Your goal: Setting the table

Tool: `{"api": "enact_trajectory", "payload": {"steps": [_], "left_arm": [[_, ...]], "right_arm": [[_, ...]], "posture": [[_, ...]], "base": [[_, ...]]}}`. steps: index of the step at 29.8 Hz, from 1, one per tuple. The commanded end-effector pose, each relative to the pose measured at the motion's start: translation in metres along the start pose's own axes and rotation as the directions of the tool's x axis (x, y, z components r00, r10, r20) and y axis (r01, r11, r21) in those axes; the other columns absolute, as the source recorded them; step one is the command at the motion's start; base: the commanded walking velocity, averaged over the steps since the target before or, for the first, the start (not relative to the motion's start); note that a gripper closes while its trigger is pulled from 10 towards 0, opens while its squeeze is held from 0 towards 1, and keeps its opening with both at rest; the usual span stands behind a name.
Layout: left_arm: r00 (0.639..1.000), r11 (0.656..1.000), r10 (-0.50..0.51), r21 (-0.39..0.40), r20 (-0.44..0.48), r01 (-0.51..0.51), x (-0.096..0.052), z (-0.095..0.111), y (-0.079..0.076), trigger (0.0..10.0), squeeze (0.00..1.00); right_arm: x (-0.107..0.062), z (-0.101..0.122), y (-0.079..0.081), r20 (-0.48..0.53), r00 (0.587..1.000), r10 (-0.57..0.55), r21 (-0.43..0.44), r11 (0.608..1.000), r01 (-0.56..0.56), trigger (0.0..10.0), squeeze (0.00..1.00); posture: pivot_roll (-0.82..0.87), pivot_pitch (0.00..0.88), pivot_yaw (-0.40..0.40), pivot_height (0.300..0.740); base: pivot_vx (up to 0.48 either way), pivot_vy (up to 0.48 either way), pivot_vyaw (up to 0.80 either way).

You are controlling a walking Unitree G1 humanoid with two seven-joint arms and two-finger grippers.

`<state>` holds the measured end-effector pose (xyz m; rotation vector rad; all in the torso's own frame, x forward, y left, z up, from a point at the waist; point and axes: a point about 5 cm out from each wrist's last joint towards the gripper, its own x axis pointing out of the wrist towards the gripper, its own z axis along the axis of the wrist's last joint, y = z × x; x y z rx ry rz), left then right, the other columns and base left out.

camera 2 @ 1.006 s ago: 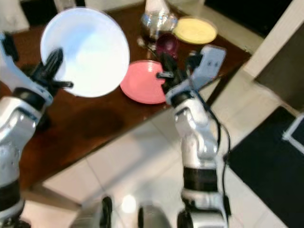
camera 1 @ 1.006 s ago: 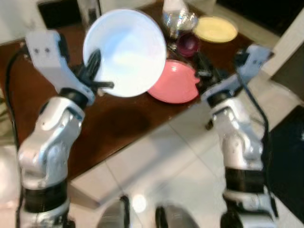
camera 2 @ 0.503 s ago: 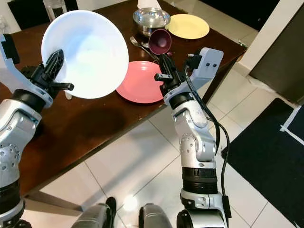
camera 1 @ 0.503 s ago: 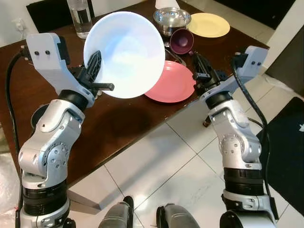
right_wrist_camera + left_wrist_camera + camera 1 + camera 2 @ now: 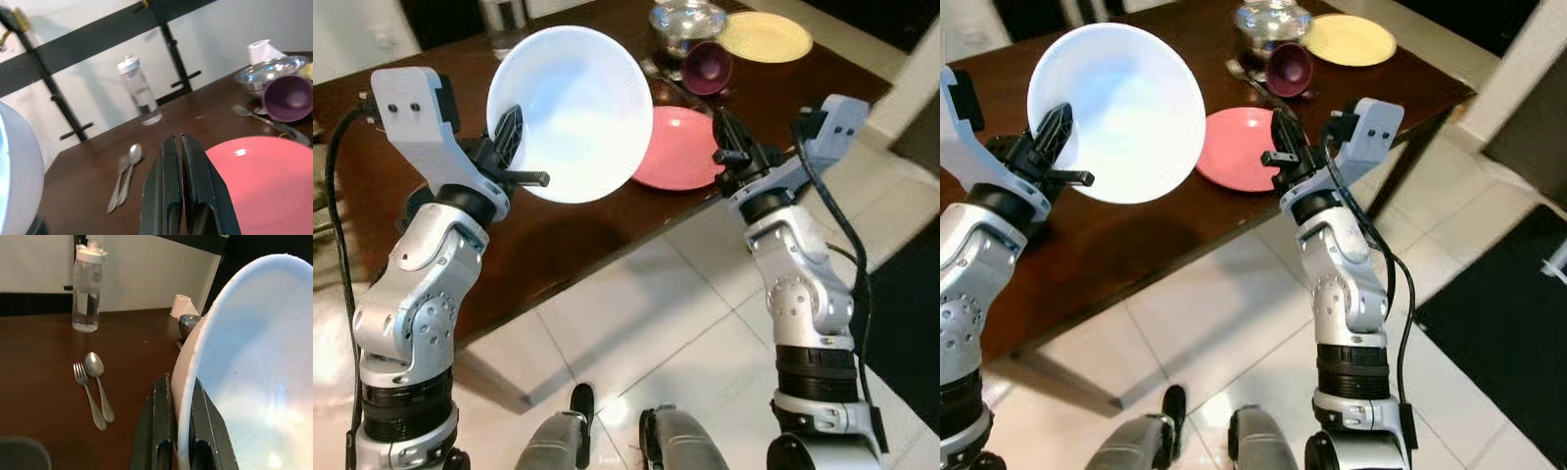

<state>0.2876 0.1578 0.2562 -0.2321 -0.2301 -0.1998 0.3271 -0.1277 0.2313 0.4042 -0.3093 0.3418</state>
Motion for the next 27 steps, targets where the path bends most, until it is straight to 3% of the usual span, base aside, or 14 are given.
{"api": "enact_trajectory", "payload": {"steps": [1,22,27], "left_arm": [[1.0,1.0,-0.009,0.001,-0.004,0.009,0.0009,0.0001,-0.0026,10.0,0.0],[1.0,1.0,0.001,-0.003,-0.011,-0.001,0.0021,-0.0014,-0.0008,10.0,0.0],[0.999,1.0,0.017,0.011,-0.035,-0.017,0.0031,-0.0049,0.0003,10.0,0.0]], "right_arm": [[-0.0018,-0.0002,-0.003,0.0,1.0,-0.017,0.002,1.0,0.017,10.0,0.0],[-0.0009,0.0005,-0.006,0.002,0.999,-0.047,0.007,0.999,0.047,10.0,0.0],[-0.0009,0.0001,-0.0063,-0.003,0.999,-0.046,0.004,0.999,0.046,10.0,0.0]], "posture": [[-0.06,0.055,0.028,0.74],[-0.06,0.054,0.029,0.74],[-0.07,0.05,0.03,0.74]], "base": [[-0.315,0.0,0.0],[-0.311,0.0,0.0],[-0.05,0.0,0.0]]}}
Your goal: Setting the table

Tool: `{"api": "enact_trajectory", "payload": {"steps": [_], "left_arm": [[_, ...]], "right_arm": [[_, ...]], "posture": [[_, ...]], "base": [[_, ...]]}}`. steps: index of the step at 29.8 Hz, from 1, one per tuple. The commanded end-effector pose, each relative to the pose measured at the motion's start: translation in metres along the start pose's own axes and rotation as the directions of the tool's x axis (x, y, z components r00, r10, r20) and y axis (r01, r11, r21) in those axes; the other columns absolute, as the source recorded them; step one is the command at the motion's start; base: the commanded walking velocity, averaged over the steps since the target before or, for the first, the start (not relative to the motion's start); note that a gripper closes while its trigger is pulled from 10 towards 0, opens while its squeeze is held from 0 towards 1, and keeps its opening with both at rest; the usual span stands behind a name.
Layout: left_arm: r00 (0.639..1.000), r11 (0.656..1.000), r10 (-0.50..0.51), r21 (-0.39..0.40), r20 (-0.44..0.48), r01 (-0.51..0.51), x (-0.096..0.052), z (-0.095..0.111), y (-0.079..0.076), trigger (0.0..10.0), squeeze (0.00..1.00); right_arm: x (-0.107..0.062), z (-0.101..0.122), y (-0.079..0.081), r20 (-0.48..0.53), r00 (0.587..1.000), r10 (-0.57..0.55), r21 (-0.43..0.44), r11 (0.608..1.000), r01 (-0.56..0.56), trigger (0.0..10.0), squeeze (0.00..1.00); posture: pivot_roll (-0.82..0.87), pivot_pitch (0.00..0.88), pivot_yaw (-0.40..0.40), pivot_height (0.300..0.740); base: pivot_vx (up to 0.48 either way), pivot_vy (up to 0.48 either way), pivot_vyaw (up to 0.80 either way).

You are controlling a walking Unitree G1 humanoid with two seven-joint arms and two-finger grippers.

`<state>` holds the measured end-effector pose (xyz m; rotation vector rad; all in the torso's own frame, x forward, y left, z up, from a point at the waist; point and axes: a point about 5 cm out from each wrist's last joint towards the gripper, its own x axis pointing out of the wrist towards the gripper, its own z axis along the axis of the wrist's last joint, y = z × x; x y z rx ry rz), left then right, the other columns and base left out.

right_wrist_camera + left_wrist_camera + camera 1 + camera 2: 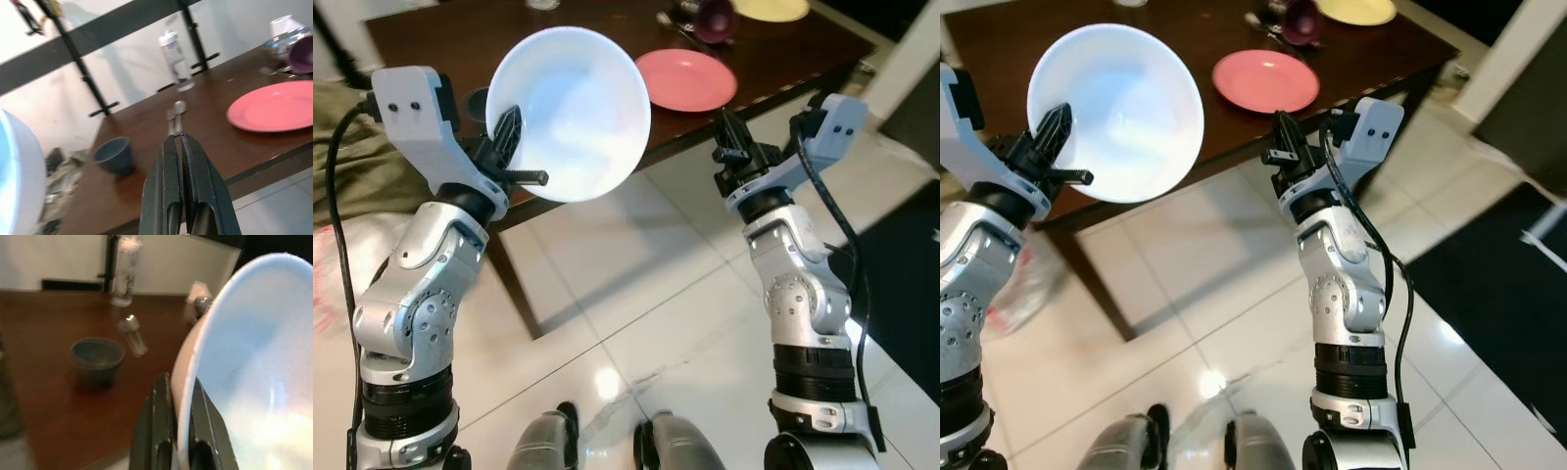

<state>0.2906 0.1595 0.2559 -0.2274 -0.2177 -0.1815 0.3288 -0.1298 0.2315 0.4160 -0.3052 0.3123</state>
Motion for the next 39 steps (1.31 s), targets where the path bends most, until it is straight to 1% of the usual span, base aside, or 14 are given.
{"api": "enact_trajectory", "payload": {"steps": [1,3,6,10,16,25,29,34,37,39], "left_arm": [[1.0,1.0,0.002,0.007,-0.029,-0.002,0.001,-0.005,-0.002,10.0,0.0],[0.999,1.0,0.011,0.023,-0.043,-0.01,0.001,-0.007,-0.002,10.0,0.0],[0.999,1.0,0.016,0.023,-0.045,-0.015,0.001,-0.008,-0.002,10.0,0.0],[0.998,0.999,0.026,0.025,-0.05,-0.025,0.002,-0.009,-0.001,10.0,0.0],[0.998,0.999,0.042,0.03,-0.055,-0.04,0.003,-0.009,0.0,10.0,0.0],[0.994,0.995,0.08,0.063,-0.08,-0.075,0.003,-0.014,0.004,10.0,0.0],[0.991,0.992,0.11,0.076,-0.078,-0.104,0.003,-0.015,0.008,10.0,0.0],[0.98,0.98,0.179,0.104,-0.09,-0.169,0.002,-0.019,0.016,10.0,0.0],[0.978,0.978,0.186,0.11,-0.093,-0.175,0.002,-0.019,0.017,10.0,0.0],[0.974,0.973,0.204,0.128,-0.097,-0.191,0.002,-0.021,0.018,10.0,0.0]], "right_arm": [[-0.002,-0.001,-0.004,-0.008,1.0,-0.014,-0.003,1.0,0.013,10.0,0.0],[-0.001,-0.002,-0.006,-0.016,0.999,-0.029,0.005,1.0,0.029,10.0,0.0],[-0.001,-0.002,-0.011,-0.021,0.998,-0.061,0.051,0.997,0.062,10.0,0.0],[0.0,-0.001,-0.013,-0.02,0.997,-0.074,0.081,0.994,0.075,10.0,0.0],[0.0,-0.001,-0.013,-0.019,0.998,-0.068,0.079,0.994,0.069,10.0,0.0],[0.0,0.0,-0.011,-0.021,0.998,-0.057,0.083,0.995,0.058,10.0,0.0],[0.0,-0.001,-0.009,-0.023,0.999,-0.043,0.085,0.995,0.045,10.0,0.0],[-0.001,-0.002,-0.005,-0.025,1.0,-0.017,0.083,0.996,0.019,10.0,0.0],[-0.001,-0.002,-0.005,-0.025,1.0,-0.016,0.083,0.996,0.018,10.0,0.0],[-0.001,-0.003,-0.006,-0.026,1.0,-0.015,0.083,0.996,0.017,10.0,0.0]], "posture": [[-0.07,0.05,0.029,0.74],[-0.07,0.048,0.029,0.74],[-0.07,0.046,0.029,0.74],[-0.07,0.046,0.029,0.74],[-0.07,0.044,0.029,0.74],[-0.07,0.046,0.028,0.74],[-0.07,0.048,0.026,0.74],[-0.06,0.053,0.026,0.74],[-0.06,0.053,0.026,0.74],[-0.06,0.054,0.027,0.74]], "base": [[0.0,0.0,0.0],[0.0,0.0,0.0],[0.0,0.0,0.76],[0.0,0.0,0.8],[0.0,0.0,0.8],[0.0,0.0,0.8],[0.0,0.0,0.8],[0.0,0.0,0.8],[0.0,0.0,0.8],[0.0,0.0,0.8]]}}
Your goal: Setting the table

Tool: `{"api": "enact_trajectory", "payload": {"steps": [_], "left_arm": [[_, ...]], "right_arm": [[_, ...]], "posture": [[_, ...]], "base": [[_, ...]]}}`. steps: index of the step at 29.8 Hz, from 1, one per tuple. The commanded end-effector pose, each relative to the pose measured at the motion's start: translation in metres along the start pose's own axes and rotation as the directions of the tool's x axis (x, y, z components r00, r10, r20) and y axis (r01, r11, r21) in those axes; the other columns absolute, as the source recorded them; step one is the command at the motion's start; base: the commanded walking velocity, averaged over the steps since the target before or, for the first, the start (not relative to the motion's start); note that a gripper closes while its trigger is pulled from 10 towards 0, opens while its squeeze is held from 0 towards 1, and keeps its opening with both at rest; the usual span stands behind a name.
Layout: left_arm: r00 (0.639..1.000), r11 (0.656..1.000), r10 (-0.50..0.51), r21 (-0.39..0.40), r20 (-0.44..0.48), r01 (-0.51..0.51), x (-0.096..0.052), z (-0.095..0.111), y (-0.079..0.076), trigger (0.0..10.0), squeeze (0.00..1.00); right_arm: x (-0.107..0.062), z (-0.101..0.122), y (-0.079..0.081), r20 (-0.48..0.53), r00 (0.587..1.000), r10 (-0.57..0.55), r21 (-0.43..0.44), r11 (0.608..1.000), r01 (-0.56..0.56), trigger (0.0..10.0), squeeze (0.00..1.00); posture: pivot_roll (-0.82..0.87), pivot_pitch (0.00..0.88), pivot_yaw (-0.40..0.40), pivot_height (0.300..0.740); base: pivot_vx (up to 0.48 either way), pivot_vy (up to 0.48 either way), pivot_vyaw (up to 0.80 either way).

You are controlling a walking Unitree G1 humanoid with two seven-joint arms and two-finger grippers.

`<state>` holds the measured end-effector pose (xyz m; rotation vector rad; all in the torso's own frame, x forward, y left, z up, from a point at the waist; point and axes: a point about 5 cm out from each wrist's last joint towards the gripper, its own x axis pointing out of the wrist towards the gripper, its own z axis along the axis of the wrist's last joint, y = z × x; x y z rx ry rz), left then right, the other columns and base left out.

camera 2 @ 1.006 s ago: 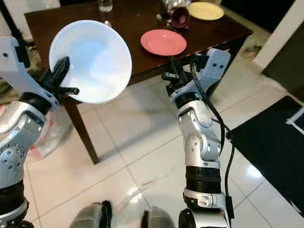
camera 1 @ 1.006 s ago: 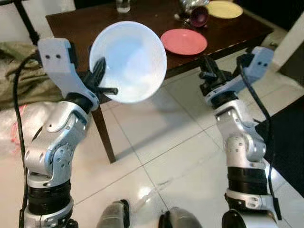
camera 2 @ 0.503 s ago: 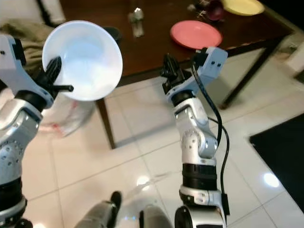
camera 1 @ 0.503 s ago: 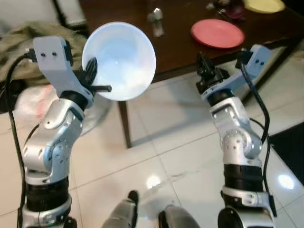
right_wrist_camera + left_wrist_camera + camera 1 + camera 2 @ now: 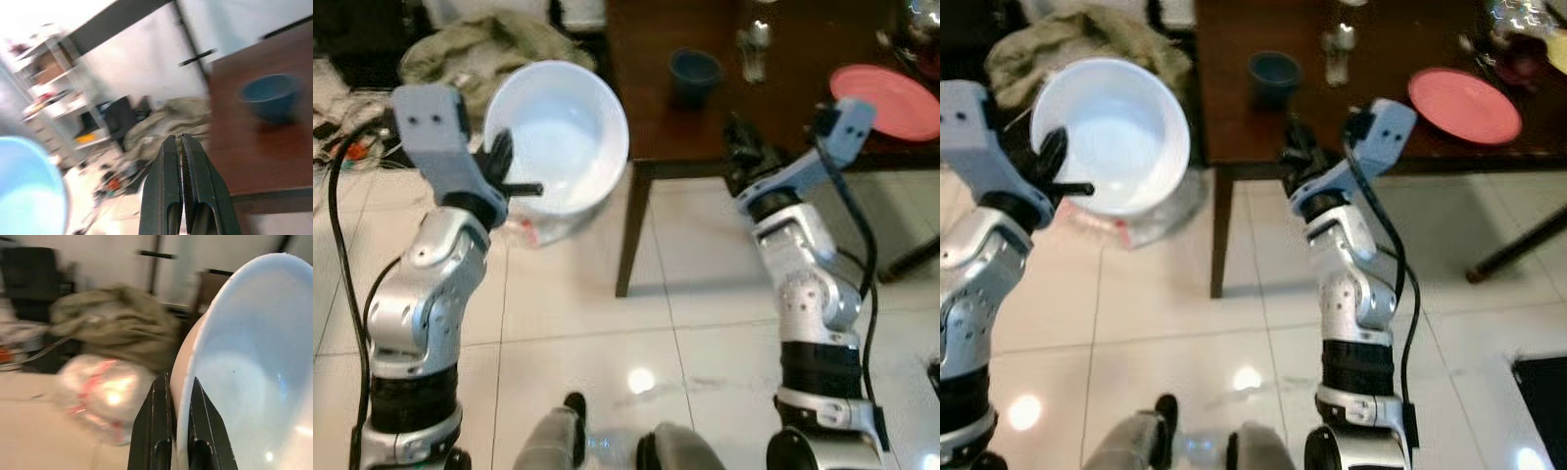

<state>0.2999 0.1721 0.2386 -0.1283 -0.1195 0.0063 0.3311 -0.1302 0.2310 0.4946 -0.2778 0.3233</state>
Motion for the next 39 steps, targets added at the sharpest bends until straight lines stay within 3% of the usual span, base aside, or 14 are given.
{"api": "enact_trajectory", "payload": {"steps": [1,14,16,22,29,39], "left_arm": [[0.999,0.999,0.028,0.019,-0.029,-0.027,0.0,-0.007,0.002,10.0,0.0],[0.991,0.991,0.117,0.072,-0.069,-0.112,0.003,-0.013,0.01,10.0,0.0],[0.987,0.978,0.152,0.156,-0.051,-0.142,0.005,-0.012,0.016,10.0,0.0],[0.991,0.972,0.136,0.197,-0.008,-0.131,0.007,-0.006,0.021,10.0,0.0],[0.996,0.983,0.091,0.161,0.01,-0.092,0.008,0.0,0.019,10.0,0.0],[0.994,0.977,0.101,0.186,0.03,-0.104,0.014,-0.002,0.016,10.0,0.0]], "right_arm": [[-0.003,-0.002,-0.005,-0.011,1.0,-0.011,0.001,1.0,0.011,10.0,0.0],[-0.004,-0.003,-0.004,-0.012,1.0,-0.004,0.001,1.0,0.004,10.0,0.0],[-0.004,-0.003,-0.004,-0.012,1.0,-0.006,0.001,1.0,0.006,10.0,0.0],[-0.005,-0.002,-0.007,-0.009,1.0,-0.016,-0.004,1.0,0.016,10.0,0.0],[-0.005,0.0,-0.013,0.0,0.999,-0.039,-0.032,0.999,0.039,10.0,0.0],[-0.006,0.002,-0.018,0.004,0.999,-0.053,-0.069,0.996,0.053,10.0,0.0]], "posture": [[-0.06,0.055,0.027,0.74],[-0.06,0.057,0.028,0.74],[-0.06,0.058,0.027,0.74],[-0.06,0.057,0.028,0.74],[-0.06,0.055,0.028,0.74],[-0.07,0.054,0.028,0.74]], "base": [[0.0,0.0,0.8],[0.0,0.0,0.8],[0.0,0.0,0.8],[0.0,0.0,0.8],[0.0,0.0,0.8],[0.0,0.0,0.8]]}}
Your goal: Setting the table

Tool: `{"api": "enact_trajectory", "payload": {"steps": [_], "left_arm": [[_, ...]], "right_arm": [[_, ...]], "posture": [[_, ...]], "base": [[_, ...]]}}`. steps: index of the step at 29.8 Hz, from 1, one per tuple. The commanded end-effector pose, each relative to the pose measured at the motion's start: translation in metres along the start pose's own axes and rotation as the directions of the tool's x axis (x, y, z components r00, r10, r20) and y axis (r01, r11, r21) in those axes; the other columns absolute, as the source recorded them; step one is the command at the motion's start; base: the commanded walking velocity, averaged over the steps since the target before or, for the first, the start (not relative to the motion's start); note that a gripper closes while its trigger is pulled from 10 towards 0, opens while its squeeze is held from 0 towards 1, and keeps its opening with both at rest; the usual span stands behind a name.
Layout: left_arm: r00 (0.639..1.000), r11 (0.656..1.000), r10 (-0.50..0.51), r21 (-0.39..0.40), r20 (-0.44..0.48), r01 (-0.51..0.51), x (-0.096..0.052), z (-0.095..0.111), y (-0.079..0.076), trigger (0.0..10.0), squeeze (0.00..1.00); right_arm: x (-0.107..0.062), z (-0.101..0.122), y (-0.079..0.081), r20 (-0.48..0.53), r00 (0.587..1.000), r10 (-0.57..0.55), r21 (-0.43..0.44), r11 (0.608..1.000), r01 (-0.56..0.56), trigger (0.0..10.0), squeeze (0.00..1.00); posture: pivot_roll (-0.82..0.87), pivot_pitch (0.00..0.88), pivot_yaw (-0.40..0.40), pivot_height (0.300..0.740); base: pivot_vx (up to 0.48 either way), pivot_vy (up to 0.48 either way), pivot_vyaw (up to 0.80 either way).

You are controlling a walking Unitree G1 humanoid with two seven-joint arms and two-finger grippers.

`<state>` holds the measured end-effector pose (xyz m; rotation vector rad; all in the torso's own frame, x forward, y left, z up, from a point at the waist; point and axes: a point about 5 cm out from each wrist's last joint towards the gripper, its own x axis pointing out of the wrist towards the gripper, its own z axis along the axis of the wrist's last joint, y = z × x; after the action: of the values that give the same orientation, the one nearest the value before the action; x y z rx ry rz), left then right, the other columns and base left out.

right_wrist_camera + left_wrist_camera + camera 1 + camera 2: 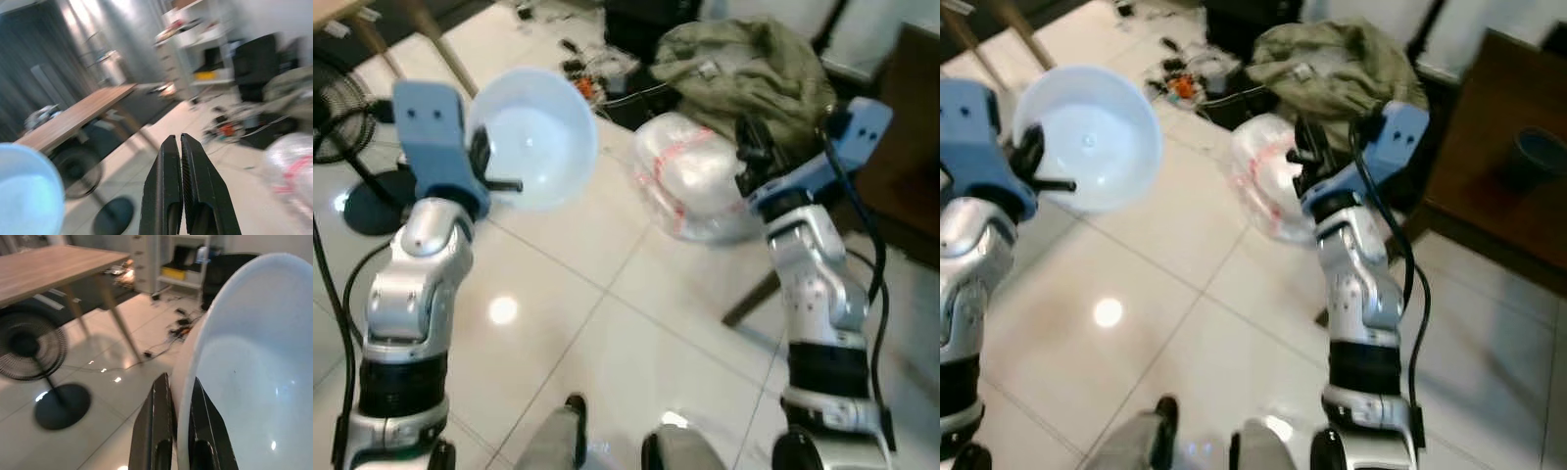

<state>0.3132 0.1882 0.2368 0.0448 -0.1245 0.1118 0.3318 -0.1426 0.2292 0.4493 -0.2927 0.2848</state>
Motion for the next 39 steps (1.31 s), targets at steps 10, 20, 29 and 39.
{"api": "enact_trajectory", "payload": {"steps": [10,20,29,39], "left_arm": [[1.0,0.998,0.022,0.055,0.0,-0.022,0.004,-0.008,0.0,10.0,0.0],[1.0,0.997,0.01,0.075,0.02,-0.011,0.006,-0.008,-0.003,10.0,0.0],[1.0,0.997,0.011,0.08,0.029,-0.014,0.006,-0.009,-0.003,10.0,0.0],[0.999,0.995,0.014,0.096,0.04,-0.018,0.006,-0.008,-0.003,10.0,0.0]], "right_arm": [[-0.008,-0.007,-0.017,0.022,0.995,-0.094,-0.228,0.969,0.097,10.0,0.0],[-0.012,-0.007,-0.023,0.038,0.994,-0.102,-0.237,0.966,0.108,10.0,0.0],[-0.011,-0.009,-0.018,0.036,0.998,-0.052,-0.232,0.971,0.059,10.0,0.0],[-0.009,-0.015,-0.01,0.018,1.0,-0.009,-0.19,0.982,0.012,10.0,0.0]], "posture": [[-0.06,0.043,0.034,0.74],[-0.06,0.034,0.035,0.74],[-0.06,0.032,0.035,0.74],[-0.05,0.036,0.036,0.74]], "base": [[0.389,0.0,0.26],[0.45,0.0,0.0],[0.45,0.0,0.0],[0.45,0.0,0.25]]}}
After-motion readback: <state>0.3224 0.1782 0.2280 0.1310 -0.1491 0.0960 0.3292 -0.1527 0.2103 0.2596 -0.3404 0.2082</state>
